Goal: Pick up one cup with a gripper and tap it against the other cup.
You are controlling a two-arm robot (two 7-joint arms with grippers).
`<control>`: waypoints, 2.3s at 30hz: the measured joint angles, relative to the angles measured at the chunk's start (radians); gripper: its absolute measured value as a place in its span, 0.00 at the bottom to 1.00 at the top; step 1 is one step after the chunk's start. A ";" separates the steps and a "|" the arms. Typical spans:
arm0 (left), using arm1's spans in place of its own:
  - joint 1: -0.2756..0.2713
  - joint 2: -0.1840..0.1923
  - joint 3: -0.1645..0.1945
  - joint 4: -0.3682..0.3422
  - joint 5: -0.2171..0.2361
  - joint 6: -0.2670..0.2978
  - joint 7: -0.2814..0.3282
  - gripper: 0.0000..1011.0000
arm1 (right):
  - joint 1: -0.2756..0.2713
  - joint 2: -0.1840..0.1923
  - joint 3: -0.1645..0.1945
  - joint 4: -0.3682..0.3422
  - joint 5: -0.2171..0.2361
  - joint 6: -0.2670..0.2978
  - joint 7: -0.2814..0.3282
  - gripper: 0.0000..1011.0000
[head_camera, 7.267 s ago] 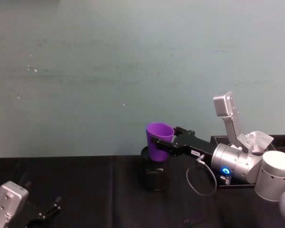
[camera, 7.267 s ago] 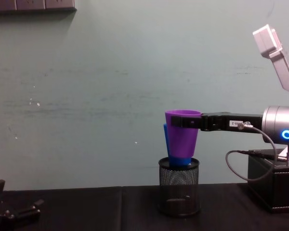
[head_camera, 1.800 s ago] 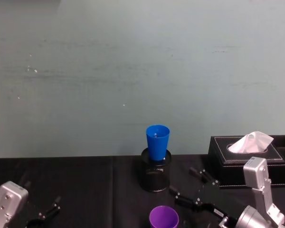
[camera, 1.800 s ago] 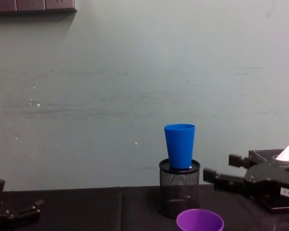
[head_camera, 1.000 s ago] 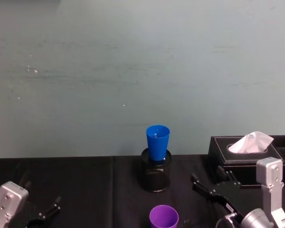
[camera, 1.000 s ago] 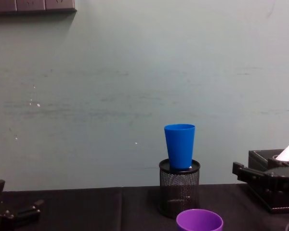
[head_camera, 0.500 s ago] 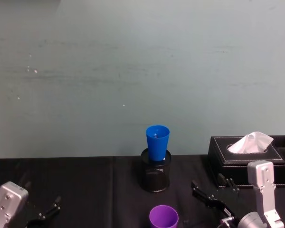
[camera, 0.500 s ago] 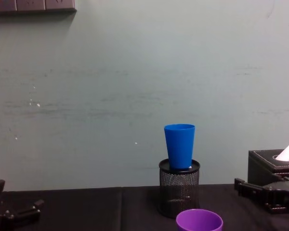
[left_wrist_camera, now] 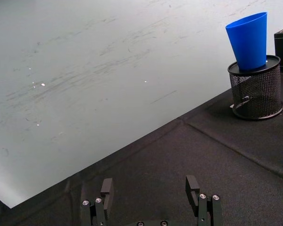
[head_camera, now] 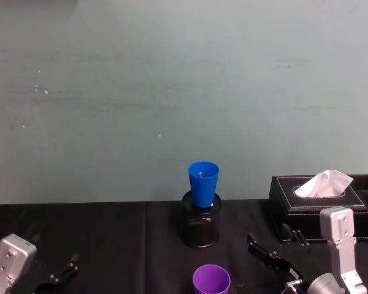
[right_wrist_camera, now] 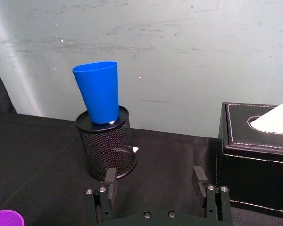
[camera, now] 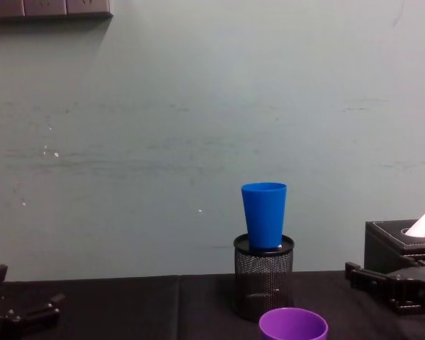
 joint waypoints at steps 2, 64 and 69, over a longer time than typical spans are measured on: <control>0.000 0.000 0.000 0.000 0.000 0.000 0.000 0.99 | 0.000 0.000 0.000 0.000 0.000 0.000 -0.001 0.99; 0.000 0.000 0.000 0.000 0.000 0.000 0.000 0.99 | -0.001 0.001 0.000 -0.002 0.000 0.000 -0.005 0.99; 0.000 0.000 0.000 0.000 0.000 0.000 0.000 0.99 | -0.001 0.001 0.000 -0.002 0.000 0.000 -0.005 0.99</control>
